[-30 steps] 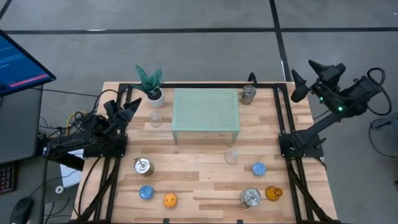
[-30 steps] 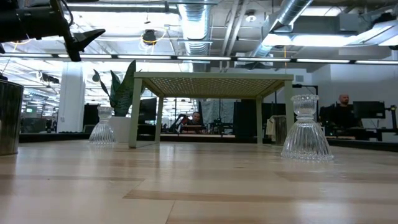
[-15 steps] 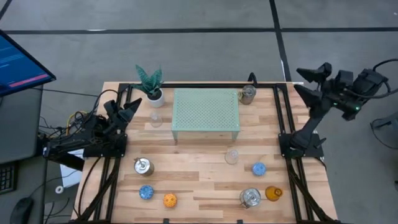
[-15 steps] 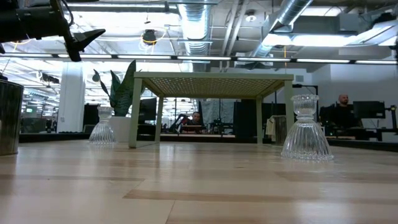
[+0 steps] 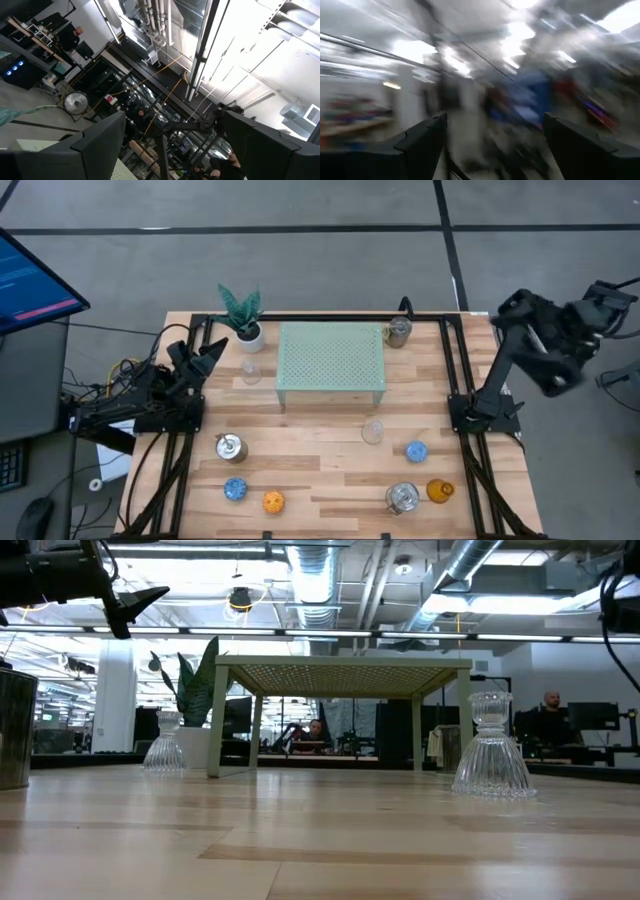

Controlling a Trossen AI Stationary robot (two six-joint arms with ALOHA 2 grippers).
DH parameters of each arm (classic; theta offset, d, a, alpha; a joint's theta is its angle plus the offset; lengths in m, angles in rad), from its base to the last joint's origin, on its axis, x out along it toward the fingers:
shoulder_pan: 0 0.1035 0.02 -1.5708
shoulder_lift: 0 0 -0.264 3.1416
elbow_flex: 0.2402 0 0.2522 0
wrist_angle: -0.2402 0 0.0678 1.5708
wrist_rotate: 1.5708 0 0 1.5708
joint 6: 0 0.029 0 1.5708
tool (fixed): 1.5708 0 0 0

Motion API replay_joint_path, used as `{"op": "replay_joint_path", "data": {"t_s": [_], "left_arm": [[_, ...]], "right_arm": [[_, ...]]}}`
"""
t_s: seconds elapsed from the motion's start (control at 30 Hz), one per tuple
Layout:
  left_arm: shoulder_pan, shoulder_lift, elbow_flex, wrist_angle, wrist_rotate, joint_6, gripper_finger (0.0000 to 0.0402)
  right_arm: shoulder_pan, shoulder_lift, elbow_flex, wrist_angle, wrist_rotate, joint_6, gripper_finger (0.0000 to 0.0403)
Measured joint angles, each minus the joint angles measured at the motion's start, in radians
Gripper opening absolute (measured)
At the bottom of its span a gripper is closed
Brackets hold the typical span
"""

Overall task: Pick & Place candle stick holders
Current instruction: Put the top silver scented candle on the shelf

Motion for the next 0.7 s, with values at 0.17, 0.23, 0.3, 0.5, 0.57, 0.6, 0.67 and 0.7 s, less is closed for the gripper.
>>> {"op": "replay_joint_path", "data": {"t_s": [0.17,0.23,0.3,0.5,0.57,0.6,0.67,0.7], "left_arm": [[0.0,0.0,0.0,0.0,0.0,0.0,0.0337],[0.0,0.0,0.0,0.0,0.0,-0.003,0.0337],[0.0,0.0,0.0,0.0,0.0,-0.005,0.0337],[0.0,0.0,0.0,0.0,0.0,-0.02,0.0337],[0.0,0.0,0.0,0.0,0.0,-0.03,0.0337],[0.0,0.0,0.0,0.0,0.0,-0.032,0.0337],[0.0,0.0,0.0,0.0,0.0,-0.033,0.0337],[0.0,0.0,0.0,0.0,0.0,-0.033,0.0337]], "right_arm": [[-0.005,0.061,0.088,-0.195,0.063,0.204,0.0317],[-0.035,0.092,0.114,-0.202,0.007,0.192,0.0317],[-0.074,0.121,0.141,-0.207,-0.052,0.15,0.0317],[-0.293,0.201,0.224,-0.318,-0.226,0.125,0.0317],[-0.404,0.234,0.244,-0.391,-0.29,0.184,0.0317],[-0.475,0.255,0.252,-0.426,-0.337,0.217,0.0317],[-0.622,0.297,0.262,-0.483,-0.43,0.279,0.0315],[-0.703,0.317,0.267,-0.511,-0.481,0.312,0.0314]]}}
